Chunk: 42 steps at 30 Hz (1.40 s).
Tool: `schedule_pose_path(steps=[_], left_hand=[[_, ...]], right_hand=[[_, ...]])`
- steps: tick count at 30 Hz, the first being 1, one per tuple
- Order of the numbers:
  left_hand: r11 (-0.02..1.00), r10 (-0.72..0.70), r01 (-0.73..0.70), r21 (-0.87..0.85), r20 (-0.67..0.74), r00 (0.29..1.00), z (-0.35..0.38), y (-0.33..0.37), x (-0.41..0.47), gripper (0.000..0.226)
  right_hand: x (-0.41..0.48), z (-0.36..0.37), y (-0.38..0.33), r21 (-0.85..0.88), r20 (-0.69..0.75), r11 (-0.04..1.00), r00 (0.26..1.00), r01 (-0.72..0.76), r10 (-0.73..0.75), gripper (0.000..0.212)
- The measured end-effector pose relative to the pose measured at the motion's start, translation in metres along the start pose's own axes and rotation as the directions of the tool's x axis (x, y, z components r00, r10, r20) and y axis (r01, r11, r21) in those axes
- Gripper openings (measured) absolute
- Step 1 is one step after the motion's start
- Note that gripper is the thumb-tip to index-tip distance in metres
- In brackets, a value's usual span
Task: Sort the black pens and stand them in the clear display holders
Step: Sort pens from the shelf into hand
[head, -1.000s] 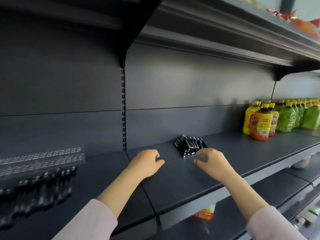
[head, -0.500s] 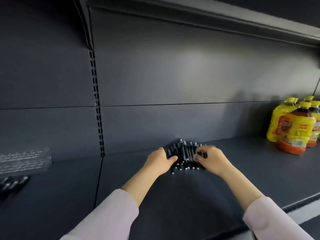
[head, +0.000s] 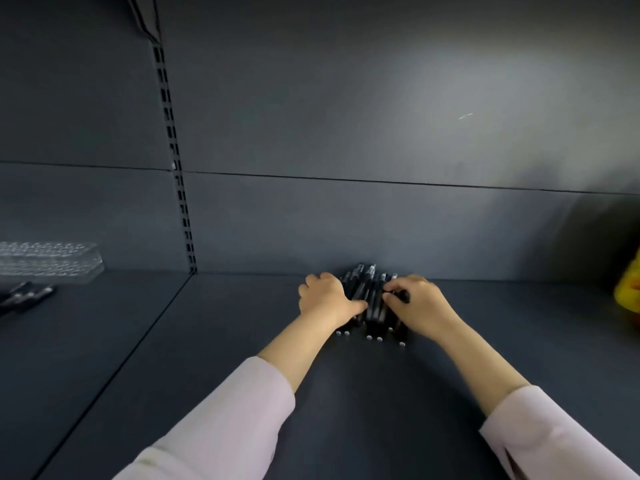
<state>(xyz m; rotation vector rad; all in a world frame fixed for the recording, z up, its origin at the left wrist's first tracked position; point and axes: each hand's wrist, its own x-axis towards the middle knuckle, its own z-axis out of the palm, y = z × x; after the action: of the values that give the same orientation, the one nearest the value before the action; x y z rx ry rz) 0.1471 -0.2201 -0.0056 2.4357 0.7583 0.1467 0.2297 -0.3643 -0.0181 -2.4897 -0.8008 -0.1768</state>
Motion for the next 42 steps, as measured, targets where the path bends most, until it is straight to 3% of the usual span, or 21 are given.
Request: schedule_pose_path(steps=[3, 9, 16, 22, 28, 30, 32, 36, 42], left_hand=[[0.997, -0.065, 0.066, -0.035, 0.038, 0.997, 0.003, 0.004, 0.004, 0.072], [0.992, -0.055, 0.061, -0.108, 0.056, 0.997, 0.006, 0.004, 0.007, 0.029], [0.996, 0.0, 0.008, -0.089, 0.083, 0.997, 0.0, 0.003, 0.002, 0.032], [0.994, 0.03, -0.023, -0.111, 0.066, 0.997, -0.006, 0.001, 0.001, 0.021], [0.922, -0.049, 0.113, -0.37, 0.178, 0.983, -0.025, -0.008, 0.003, 0.013], [0.852, -0.065, 0.17, -0.495, 0.222, 0.973, -0.037, -0.013, -0.001, 0.015], [0.789, -0.057, 0.201, -0.58, 0.257, 0.965, -0.052, -0.02, -0.01, 0.016], [0.676, -0.02, 0.24, -0.697, 0.308, 0.951, -0.081, -0.038, -0.037, 0.017], [0.623, 0.055, 0.217, -0.752, 0.319, 0.946, -0.125, -0.072, -0.075, 0.015]], right_hand=[[0.002, 0.002, 0.005, 0.039, -0.009, 0.999, 1.0, 0.008, -0.008, 0.024], [0.006, 0.008, 0.011, 0.078, -0.018, 0.997, 1.0, -0.003, 0.004, 0.025], [0.008, 0.017, 0.019, 0.065, 0.02, 0.997, 0.999, -0.027, 0.026, 0.028], [0.009, 0.017, 0.021, 0.059, 0.037, 0.998, 0.999, -0.018, 0.015, 0.03], [0.007, 0.014, 0.019, 0.066, 0.049, 0.997, 0.998, -0.034, 0.031, 0.032], [0.005, 0.01, 0.013, 0.037, -0.017, 0.999, 0.999, -0.031, 0.032, 0.031], [0.001, 0.002, -0.002, 0.115, -0.09, 0.993, 0.996, 0.002, 0.009, 0.026], [-0.012, -0.011, -0.059, 0.531, 0.065, 0.847, 0.998, -0.035, 0.0, 0.021], [-0.025, 0.0, -0.144, 0.884, 0.273, 0.374, 0.959, -0.282, 0.077, 0.028]])
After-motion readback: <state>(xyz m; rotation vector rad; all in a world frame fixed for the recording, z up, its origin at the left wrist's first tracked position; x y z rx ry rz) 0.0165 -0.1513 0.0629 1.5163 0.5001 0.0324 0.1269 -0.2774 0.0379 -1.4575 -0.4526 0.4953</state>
